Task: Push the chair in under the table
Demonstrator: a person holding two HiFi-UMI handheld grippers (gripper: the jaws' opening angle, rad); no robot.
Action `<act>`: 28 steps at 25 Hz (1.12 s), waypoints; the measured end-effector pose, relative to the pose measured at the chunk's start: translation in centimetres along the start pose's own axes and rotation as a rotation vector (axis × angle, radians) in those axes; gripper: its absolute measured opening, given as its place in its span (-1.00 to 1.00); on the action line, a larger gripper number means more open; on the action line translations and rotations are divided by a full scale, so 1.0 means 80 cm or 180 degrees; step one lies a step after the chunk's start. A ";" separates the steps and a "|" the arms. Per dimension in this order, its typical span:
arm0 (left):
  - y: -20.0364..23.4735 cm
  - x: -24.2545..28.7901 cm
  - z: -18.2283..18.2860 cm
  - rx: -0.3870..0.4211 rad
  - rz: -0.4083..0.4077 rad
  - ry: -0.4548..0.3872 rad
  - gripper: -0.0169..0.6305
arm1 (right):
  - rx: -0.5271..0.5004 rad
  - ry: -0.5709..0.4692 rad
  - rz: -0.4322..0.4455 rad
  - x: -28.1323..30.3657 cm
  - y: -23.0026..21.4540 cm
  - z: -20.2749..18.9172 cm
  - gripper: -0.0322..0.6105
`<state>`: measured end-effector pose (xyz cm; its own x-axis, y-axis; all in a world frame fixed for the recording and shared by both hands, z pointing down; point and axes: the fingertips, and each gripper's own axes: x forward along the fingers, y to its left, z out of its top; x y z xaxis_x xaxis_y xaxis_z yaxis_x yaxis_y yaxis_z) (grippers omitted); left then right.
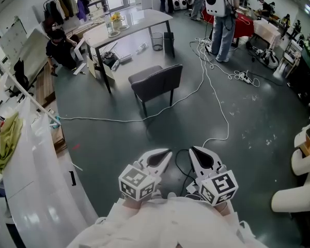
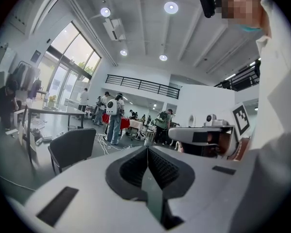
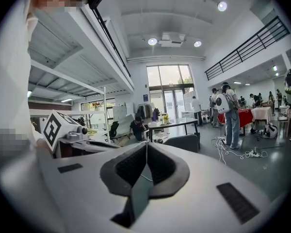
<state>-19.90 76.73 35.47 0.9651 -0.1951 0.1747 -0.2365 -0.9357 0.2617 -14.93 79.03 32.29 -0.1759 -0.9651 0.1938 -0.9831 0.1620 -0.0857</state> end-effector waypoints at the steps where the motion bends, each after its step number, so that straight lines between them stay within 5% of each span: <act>1: -0.003 0.005 0.003 0.0017 -0.0029 -0.0020 -0.90 | 0.0004 -0.0002 -0.0010 -0.001 -0.005 0.002 -0.80; 8: -0.020 0.040 0.006 0.0180 -0.0060 -0.0043 -0.90 | 0.0019 -0.0058 0.0060 -0.004 -0.033 0.007 -0.80; 16: -0.015 0.071 -0.017 -0.0166 -0.0003 -0.0037 -0.90 | 0.0102 0.0141 0.0216 0.007 -0.052 -0.030 -0.80; 28: 0.127 0.167 0.029 -0.0212 -0.0003 -0.0034 -0.90 | 0.0110 0.0078 0.0120 0.145 -0.153 -0.004 -0.79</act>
<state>-9.16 63.95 38.28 0.9664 -0.1978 0.1643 -0.2424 -0.9143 0.3246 -4.92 65.91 35.87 -0.2143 -0.9531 0.2137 -0.9735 0.1904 -0.1269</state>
